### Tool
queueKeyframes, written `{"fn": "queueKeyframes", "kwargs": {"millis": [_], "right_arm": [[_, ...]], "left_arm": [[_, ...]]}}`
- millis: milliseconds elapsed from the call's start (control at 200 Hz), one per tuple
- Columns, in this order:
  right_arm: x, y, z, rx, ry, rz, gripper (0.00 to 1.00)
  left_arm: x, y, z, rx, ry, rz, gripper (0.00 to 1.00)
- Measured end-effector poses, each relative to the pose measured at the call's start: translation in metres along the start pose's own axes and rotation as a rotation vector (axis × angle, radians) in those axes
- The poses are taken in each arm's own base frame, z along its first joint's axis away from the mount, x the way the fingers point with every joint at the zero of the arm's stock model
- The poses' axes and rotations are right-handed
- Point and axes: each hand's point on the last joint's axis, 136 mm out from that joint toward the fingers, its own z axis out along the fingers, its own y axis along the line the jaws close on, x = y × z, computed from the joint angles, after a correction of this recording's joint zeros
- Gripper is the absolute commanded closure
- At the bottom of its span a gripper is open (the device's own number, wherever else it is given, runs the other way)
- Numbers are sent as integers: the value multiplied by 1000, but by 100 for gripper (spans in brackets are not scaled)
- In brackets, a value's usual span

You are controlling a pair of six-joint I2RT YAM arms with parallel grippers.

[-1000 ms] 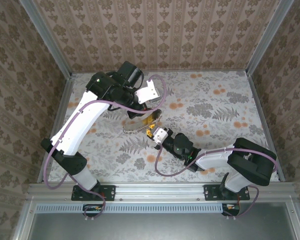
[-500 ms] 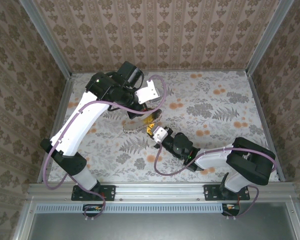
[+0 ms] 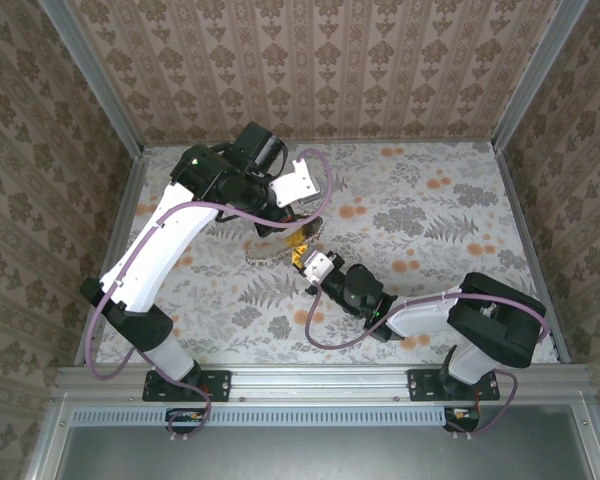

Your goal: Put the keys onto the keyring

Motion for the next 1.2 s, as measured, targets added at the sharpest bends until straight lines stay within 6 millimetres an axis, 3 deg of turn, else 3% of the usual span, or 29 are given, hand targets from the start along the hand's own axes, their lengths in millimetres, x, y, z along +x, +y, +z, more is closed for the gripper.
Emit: {"fn": "queueKeyframes", "kwargs": {"millis": [385, 490, 925, 1200], "right_arm": [[0, 0, 3, 8, -2, 1, 83], [0, 0, 3, 8, -2, 2, 88], [-2, -2, 4, 19, -8, 5, 86], [-2, -4, 5, 32, -14, 10, 96]], "left_arm": [[0, 1, 0, -5, -1, 1, 100], [0, 1, 0, -7, 0, 1, 100], [0, 2, 0, -8, 0, 1, 100], [0, 2, 0, -12, 1, 1, 100]]}}
